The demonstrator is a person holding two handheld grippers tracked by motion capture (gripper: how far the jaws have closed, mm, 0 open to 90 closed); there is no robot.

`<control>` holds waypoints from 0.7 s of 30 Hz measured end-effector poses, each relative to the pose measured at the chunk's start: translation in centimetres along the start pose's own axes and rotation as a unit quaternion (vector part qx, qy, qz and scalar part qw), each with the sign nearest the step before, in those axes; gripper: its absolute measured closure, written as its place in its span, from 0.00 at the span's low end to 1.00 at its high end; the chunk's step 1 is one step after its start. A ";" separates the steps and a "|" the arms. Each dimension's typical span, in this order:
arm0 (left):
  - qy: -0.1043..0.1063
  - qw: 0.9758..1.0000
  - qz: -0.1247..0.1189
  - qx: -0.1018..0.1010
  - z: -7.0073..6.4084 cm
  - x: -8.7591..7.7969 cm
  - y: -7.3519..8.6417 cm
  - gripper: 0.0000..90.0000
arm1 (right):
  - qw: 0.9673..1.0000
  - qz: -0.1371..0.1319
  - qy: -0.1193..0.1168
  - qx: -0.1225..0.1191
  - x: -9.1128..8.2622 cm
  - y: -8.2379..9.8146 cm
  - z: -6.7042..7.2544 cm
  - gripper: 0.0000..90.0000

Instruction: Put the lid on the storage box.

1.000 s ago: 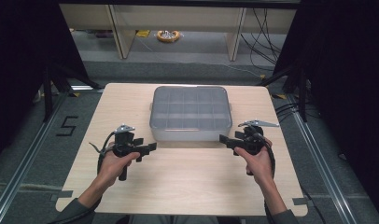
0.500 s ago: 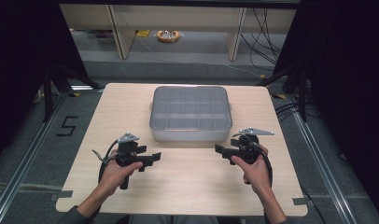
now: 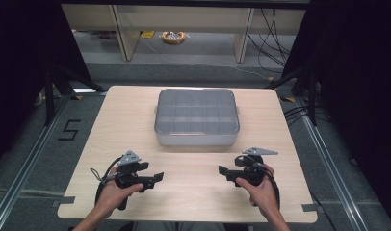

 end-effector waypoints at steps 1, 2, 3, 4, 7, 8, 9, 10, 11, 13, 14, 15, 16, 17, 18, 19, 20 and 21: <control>0.000 1.000 0.000 0.000 0.0 0.0 0.0 0.25 | 1.000 0.000 0.000 0.000 0.0 0.0 0.0 0.23; -0.001 1.000 -0.002 -0.002 -0.2 -0.1 0.3 0.25 | 1.000 0.003 -0.007 -0.001 -0.2 0.4 0.3 0.23; -0.002 1.000 -0.003 0.000 -0.3 -0.2 0.4 0.25 | 1.000 0.003 -0.008 -0.001 -0.3 0.6 0.4 0.23; -0.001 1.000 -0.004 -0.001 -0.4 -0.2 0.5 0.25 | 1.000 0.008 -0.005 0.001 -0.4 0.9 0.4 0.23; -0.002 1.000 -0.002 0.002 -0.5 -0.5 1.0 0.25 | 1.000 0.010 0.002 -0.006 -0.5 1.5 0.4 0.23; -0.002 1.000 -0.002 0.002 -0.5 -0.5 1.0 0.25 | 1.000 0.010 0.002 -0.006 -0.5 1.5 0.4 0.23; -0.003 1.000 0.002 0.008 -0.4 -0.6 1.2 0.25 | 1.000 0.011 0.001 -0.007 -0.6 1.8 0.5 0.23; -0.002 1.000 0.003 0.006 -0.5 -0.7 1.4 0.25 | 1.000 0.011 -0.005 -0.005 -0.7 2.0 0.7 0.23; -0.002 1.000 0.008 0.012 -0.6 -0.9 1.9 0.25 | 1.000 0.013 -0.009 0.005 -0.8 2.4 1.0 0.23; -0.002 1.000 0.006 0.008 -0.7 -0.9 2.0 0.25 | 1.000 0.015 -0.008 0.002 -0.9 2.7 1.0 0.23; -0.003 1.000 0.016 0.021 -0.8 -1.2 2.6 0.25 | 1.000 0.017 -0.010 -0.001 -1.0 3.1 1.2 0.23; -0.003 1.000 0.016 0.021 -0.8 -1.2 2.6 0.25 | 1.000 0.017 -0.010 -0.001 -1.0 3.1 1.2 0.23; -0.003 1.000 0.009 0.015 -1.1 -1.3 2.8 0.25 | 1.000 0.022 -0.010 0.000 -1.3 3.6 1.3 0.23; -0.003 1.000 0.009 0.015 -1.1 -1.3 2.8 0.25 | 1.000 0.021 -0.014 -0.002 -1.3 3.8 1.4 0.23; -0.004 1.000 0.012 0.017 -1.2 -1.4 3.0 0.25 | 1.000 0.021 -0.014 -0.002 -1.3 3.8 1.4 0.23; -0.002 1.000 0.011 0.019 -1.4 -1.5 3.3 0.25 | 1.000 0.028 -0.013 -0.005 -1.5 4.3 1.6 0.23; -0.003 1.000 0.013 0.022 -1.5 -1.5 3.5 0.25 | 0.999 0.039 -0.007 0.008 -1.7 4.7 2.0 0.23; -0.003 1.000 0.013 0.022 -1.5 -1.5 3.5 0.25 | 0.999 0.039 -0.007 0.008 -1.7 4.7 2.0 0.23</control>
Point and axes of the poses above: each handheld gripper's, and its own axes: x roughly forward along the jaws, y roughly out of its underside, z roughly to its left, the point moved 9 cm from there along x, roughly forward along the jaws, and after that the axes turned 3 degrees about -z, right-handed, at the moved point
